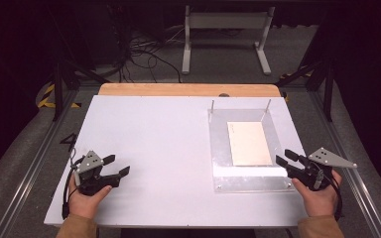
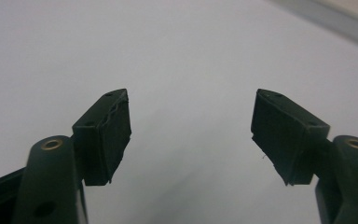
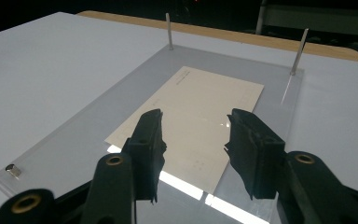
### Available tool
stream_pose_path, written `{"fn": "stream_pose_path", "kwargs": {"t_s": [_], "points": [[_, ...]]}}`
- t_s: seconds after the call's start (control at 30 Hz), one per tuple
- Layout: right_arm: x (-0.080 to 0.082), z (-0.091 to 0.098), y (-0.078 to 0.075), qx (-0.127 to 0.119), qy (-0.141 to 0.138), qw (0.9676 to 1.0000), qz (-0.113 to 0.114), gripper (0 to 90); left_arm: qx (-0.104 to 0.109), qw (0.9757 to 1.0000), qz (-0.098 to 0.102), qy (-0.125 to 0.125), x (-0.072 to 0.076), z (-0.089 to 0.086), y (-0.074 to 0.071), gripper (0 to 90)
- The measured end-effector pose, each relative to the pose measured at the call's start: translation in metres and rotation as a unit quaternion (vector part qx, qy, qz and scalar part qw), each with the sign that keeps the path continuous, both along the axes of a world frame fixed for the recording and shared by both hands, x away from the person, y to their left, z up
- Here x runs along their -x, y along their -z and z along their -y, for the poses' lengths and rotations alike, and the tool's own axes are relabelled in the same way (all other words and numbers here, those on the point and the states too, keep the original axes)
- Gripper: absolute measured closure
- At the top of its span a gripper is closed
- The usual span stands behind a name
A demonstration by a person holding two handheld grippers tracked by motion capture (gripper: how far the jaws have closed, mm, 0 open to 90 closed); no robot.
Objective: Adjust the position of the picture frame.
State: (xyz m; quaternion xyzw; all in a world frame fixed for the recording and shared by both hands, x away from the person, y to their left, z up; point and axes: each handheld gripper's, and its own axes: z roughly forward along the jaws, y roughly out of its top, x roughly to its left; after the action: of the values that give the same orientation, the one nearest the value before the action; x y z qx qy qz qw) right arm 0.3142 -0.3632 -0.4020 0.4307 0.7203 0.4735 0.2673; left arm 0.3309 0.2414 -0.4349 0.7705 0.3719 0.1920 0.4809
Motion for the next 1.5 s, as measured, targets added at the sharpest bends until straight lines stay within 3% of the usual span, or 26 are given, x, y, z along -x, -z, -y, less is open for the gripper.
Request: {"fn": "stream_pose_path", "kwargs": {"t_s": [0.13,0.2,0.27,0.37,0.57,0.97,1.27,1.4,1.5], "points": [[0.001,0.001,-0.003,-0.005,-0.003,0.9999,0.009,53.4,0.051,0.9979,0.039,0.007,0.004,0.001,-0.008,22.8],[0.001,0.001,-0.003,-0.006,-0.005,0.9999,0.014,52.9,0.078,0.9957,0.051,0.003,0.002,-0.003,-0.012,20.9],[0.001,0.001,-0.003,-0.008,-0.006,0.9998,0.016,52.4,0.085,0.9952,0.049,-0.002,-0.001,-0.005,-0.013,19.9],[0.0,0.0,-0.003,-0.007,-0.01,0.9997,0.02,52.0,0.067,0.9965,0.048,-0.016,-0.006,-0.005,-0.013,20.0],[0.0,-0.002,-0.004,-0.005,-0.01,0.9997,0.022,51.6,0.051,0.9973,0.052,-0.015,-0.004,-0.001,-0.015,20.0],[-0.009,0.0,-0.013,0.001,-0.003,1.0,0.009,52.6,0.053,0.9974,0.047,-0.015,-0.001,-0.002,-0.018,20.1],[-0.013,0.001,-0.013,0.001,-0.003,0.9999,0.016,51.9,0.057,0.9974,0.044,-0.009,-0.003,-0.001,-0.017,20.1],[-0.019,0.001,-0.014,0.008,-0.003,0.9999,0.006,52.1,0.049,0.9979,0.043,-0.005,-0.004,0.002,-0.018,20.4],[-0.028,0.001,-0.015,0.023,0.008,0.9995,-0.021,52.7,0.045,0.9983,0.039,-0.003,-0.004,0.003,-0.018,20.8]]}}
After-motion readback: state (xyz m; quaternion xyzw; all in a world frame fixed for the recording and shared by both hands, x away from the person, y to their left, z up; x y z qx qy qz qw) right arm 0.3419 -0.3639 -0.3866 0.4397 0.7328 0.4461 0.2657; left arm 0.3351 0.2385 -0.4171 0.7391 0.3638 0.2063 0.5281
